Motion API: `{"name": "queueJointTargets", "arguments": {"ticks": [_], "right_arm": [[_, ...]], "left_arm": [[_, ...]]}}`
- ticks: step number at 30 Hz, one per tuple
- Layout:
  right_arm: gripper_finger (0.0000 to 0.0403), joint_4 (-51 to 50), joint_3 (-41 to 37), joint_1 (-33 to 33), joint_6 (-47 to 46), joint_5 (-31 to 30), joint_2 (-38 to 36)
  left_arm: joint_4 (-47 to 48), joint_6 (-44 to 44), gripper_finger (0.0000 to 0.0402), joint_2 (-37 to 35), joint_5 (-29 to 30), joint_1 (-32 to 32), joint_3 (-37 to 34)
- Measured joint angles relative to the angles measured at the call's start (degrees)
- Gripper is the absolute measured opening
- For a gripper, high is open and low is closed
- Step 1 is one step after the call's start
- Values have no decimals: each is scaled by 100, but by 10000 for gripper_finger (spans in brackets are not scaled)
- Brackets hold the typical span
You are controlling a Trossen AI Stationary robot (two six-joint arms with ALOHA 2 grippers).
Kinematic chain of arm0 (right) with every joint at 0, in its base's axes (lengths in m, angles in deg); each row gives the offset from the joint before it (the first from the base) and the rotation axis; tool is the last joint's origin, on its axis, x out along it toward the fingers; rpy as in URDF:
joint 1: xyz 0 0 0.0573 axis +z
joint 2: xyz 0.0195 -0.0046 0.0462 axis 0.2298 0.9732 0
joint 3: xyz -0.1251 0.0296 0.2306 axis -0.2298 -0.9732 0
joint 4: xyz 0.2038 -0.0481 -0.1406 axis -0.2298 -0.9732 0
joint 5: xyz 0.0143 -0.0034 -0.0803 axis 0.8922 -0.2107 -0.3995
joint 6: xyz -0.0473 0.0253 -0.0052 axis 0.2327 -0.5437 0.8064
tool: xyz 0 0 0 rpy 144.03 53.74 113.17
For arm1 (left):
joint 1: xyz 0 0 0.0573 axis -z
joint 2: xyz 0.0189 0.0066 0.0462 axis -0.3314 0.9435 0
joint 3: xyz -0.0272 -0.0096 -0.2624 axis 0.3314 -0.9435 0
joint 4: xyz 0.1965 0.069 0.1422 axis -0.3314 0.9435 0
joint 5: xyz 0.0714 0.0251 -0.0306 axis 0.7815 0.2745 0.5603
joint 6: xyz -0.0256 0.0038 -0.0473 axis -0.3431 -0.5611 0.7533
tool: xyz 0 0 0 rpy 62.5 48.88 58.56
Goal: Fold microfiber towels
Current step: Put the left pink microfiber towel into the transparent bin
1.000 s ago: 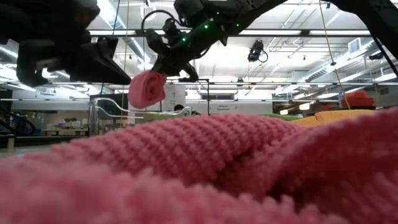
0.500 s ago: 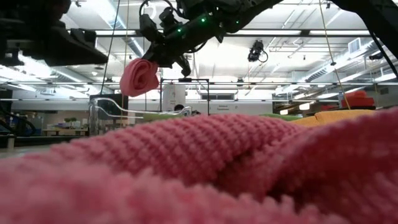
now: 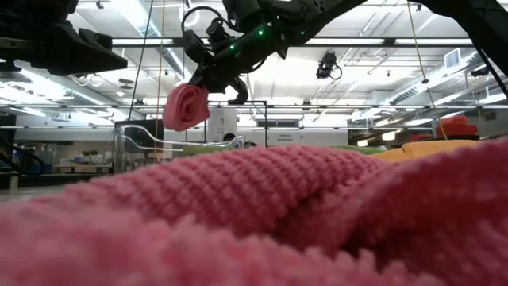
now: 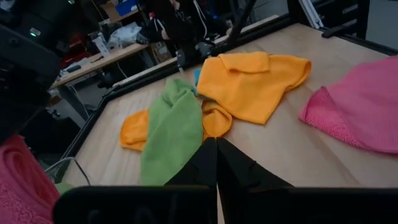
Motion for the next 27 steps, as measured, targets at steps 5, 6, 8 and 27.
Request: {"name": "queueJointTargets", "arguments": {"ticks": [5, 6, 8, 27], "right_arm": [[42, 267, 0, 58, -13, -4, 53], [42, 363, 2, 80, -17, -4, 79], [42, 460, -4, 139, -42, -4, 148], [42, 1373, 0, 297, -190, -4, 291]], "left_arm": [[56, -87, 25, -303, 162, 1, 0], [81, -93, 28, -383, 223, 0, 0], [172, -138, 28, -545, 281, 0, 0], [586, -617, 32, -2076, 318, 195, 4]]}}
